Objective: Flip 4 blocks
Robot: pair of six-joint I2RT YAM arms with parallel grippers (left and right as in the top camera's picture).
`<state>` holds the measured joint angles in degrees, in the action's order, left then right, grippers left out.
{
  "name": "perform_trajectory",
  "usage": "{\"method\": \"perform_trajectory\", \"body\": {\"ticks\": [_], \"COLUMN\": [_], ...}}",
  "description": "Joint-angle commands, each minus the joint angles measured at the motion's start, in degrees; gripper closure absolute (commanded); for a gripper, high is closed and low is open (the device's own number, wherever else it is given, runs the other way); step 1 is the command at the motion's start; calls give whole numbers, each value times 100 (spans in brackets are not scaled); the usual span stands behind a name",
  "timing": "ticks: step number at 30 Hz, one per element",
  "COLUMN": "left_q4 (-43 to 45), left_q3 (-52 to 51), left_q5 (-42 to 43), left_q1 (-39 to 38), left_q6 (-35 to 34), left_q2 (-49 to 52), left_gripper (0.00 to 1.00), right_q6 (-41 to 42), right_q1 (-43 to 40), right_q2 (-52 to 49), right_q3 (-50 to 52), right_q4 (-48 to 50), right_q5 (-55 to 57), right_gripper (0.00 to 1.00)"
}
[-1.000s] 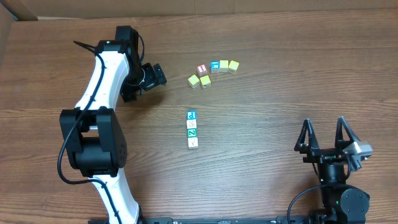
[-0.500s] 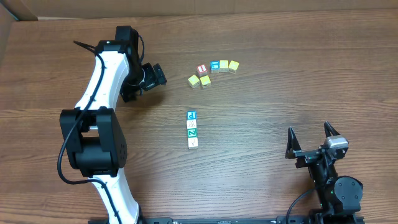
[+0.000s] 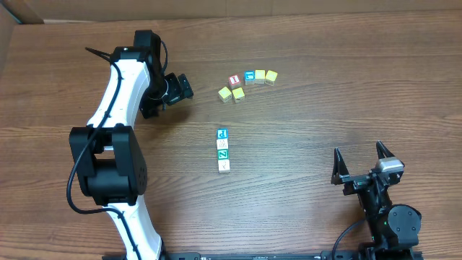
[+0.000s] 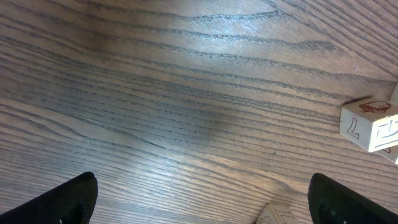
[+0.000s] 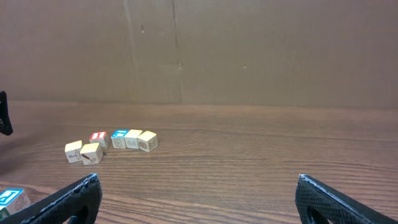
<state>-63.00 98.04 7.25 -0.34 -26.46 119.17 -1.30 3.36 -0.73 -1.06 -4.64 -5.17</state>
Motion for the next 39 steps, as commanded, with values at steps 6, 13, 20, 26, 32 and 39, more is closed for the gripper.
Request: {"method": "perform_trajectory", "body": {"ticks": [6, 13, 20, 26, 32, 39], "left_q4": [4, 4, 2, 2, 2, 0], "left_q3": [68, 68, 68, 68, 68, 68], "left_q5": [-33, -33, -33, -33, -33, -31], "left_q1": [-4, -7, -7, -7, -4, -4], "left_q6": [72, 72, 74, 72, 72, 72], "left_q2": [44, 42, -271, -1561, -3209, -5296], "left_gripper": [0, 0, 0, 0, 0, 0], "right_q6": [-26, -26, -26, -26, -26, -26], "right_q1": [-22, -22, -22, -22, -22, -22], "right_q2": [57, 57, 57, 57, 57, 57], "right_q3": [61, 61, 61, 61, 61, 61], "right_q4": [24, 24, 24, 24, 24, 24], "right_q5": [-31, -31, -31, -33, -31, -31], "right_gripper": [0, 0, 0, 0, 0, 0]}}
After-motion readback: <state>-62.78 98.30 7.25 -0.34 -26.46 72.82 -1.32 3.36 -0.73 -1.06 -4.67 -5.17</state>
